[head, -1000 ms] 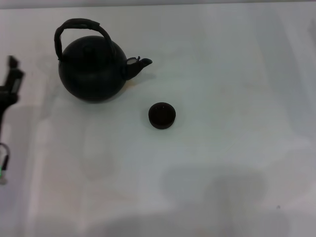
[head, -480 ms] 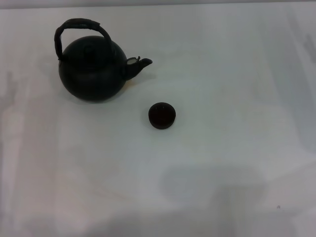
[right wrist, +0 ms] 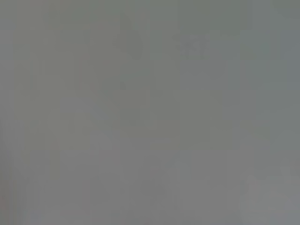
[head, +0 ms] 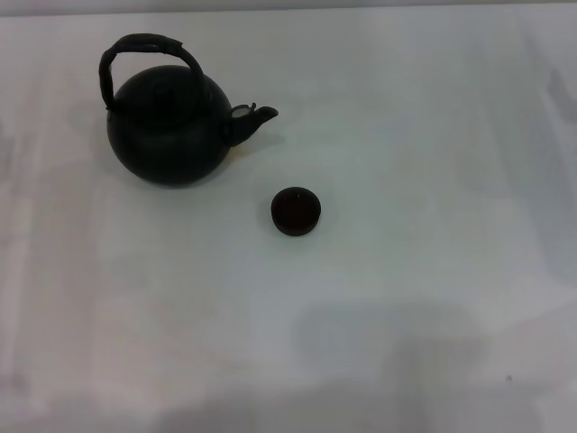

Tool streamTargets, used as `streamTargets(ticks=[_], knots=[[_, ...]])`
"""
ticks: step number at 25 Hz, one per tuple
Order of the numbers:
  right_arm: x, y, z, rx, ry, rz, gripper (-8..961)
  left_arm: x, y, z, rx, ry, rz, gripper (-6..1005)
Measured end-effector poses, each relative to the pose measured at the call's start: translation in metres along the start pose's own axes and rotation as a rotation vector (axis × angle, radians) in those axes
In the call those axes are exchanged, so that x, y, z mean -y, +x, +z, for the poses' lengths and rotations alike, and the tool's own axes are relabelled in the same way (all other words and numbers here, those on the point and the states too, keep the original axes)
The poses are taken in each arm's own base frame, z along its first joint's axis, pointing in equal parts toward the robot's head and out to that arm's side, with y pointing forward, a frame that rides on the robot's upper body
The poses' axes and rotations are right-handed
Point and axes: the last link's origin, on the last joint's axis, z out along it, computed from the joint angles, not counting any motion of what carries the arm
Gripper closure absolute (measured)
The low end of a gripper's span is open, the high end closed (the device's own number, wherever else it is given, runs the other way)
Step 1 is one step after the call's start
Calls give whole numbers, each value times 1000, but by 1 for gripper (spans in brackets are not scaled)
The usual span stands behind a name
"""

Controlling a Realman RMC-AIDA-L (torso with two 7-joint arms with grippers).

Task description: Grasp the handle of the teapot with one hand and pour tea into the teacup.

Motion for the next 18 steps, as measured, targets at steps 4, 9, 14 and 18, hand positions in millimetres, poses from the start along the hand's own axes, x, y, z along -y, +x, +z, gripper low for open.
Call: streamTargets(ticks=[4, 9, 14, 18], knots=[[-2, 0, 2, -4, -2, -2, 128, 0, -1, 2, 9, 7, -1, 122], [-6, -1, 7, -14, -6, -2, 128, 3, 3, 11, -2, 1, 31, 122], [-8, 0, 8, -21, -3, 10, 128, -1, 5, 21, -7, -16, 38, 122], [-10, 1, 10, -25, -4, 9, 128, -3, 4, 28, 2, -15, 39, 122]])
